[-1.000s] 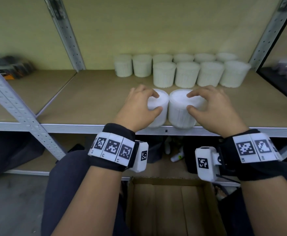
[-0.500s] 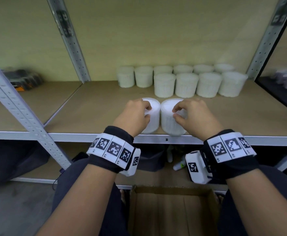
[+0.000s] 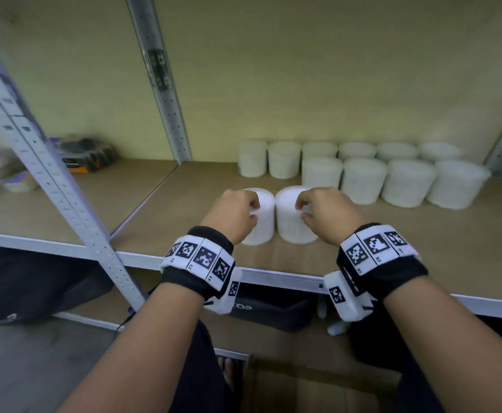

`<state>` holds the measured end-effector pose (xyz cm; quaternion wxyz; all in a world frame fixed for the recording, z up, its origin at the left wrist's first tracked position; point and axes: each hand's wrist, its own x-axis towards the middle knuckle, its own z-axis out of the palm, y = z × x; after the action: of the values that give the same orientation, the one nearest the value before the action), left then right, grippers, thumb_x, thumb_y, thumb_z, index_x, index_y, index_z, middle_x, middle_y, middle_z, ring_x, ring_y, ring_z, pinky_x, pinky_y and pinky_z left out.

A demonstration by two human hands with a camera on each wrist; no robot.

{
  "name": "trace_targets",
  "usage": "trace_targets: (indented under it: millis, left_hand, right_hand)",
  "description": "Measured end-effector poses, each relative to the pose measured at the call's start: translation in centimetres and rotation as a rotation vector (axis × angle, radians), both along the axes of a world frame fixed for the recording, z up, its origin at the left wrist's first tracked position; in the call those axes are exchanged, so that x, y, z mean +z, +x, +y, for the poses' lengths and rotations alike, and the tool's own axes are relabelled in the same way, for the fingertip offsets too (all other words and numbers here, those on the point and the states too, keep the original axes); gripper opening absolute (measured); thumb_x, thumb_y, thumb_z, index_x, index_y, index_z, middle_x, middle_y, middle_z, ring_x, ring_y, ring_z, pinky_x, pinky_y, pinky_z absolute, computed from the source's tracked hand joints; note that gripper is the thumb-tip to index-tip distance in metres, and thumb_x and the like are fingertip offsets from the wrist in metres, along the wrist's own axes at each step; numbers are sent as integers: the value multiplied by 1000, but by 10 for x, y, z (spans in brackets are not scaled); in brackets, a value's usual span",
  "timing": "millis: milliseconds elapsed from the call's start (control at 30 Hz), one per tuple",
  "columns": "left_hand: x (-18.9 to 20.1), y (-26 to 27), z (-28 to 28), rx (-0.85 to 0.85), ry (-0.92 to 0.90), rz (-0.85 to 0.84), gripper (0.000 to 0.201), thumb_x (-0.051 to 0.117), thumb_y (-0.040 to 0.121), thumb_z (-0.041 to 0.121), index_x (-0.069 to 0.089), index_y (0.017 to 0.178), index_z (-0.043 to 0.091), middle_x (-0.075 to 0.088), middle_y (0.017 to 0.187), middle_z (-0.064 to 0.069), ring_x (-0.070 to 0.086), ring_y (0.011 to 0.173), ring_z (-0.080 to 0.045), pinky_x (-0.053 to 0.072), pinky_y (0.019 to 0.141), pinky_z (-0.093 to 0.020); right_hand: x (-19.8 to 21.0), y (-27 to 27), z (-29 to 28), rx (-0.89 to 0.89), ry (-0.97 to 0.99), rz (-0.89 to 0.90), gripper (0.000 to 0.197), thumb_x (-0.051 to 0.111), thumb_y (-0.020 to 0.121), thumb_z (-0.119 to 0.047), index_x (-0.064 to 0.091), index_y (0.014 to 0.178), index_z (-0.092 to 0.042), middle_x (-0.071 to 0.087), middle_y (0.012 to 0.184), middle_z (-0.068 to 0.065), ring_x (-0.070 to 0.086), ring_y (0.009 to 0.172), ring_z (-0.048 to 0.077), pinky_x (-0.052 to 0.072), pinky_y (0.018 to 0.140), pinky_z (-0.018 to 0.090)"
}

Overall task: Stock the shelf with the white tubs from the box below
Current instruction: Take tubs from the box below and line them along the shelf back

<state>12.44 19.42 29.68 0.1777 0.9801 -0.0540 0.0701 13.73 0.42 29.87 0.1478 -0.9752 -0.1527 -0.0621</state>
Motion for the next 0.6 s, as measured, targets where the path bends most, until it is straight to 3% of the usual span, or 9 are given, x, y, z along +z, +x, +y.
trace_targets:
  millis: [233, 600]
  left_hand:
    - [5, 49, 18, 33, 40, 24, 29, 58, 88, 12, 64, 116, 14, 64, 123, -6, 59, 113, -23, 47, 99, -34]
    - [4, 117, 29, 36, -36, 3, 26, 60, 87, 8, 65, 113, 9, 67, 119, -7, 61, 109, -22, 42, 88, -21]
  right_hand:
    - [1, 52, 21, 30, 39, 6, 31, 51, 90, -8, 65, 116, -16, 64, 122, 8, 58, 114, 26, 45, 92, 29]
    - [-6, 118, 31, 43, -17, -41, 33, 48, 92, -10, 62, 121, -17, 64, 119, 10, 59, 109, 29, 47, 86, 31]
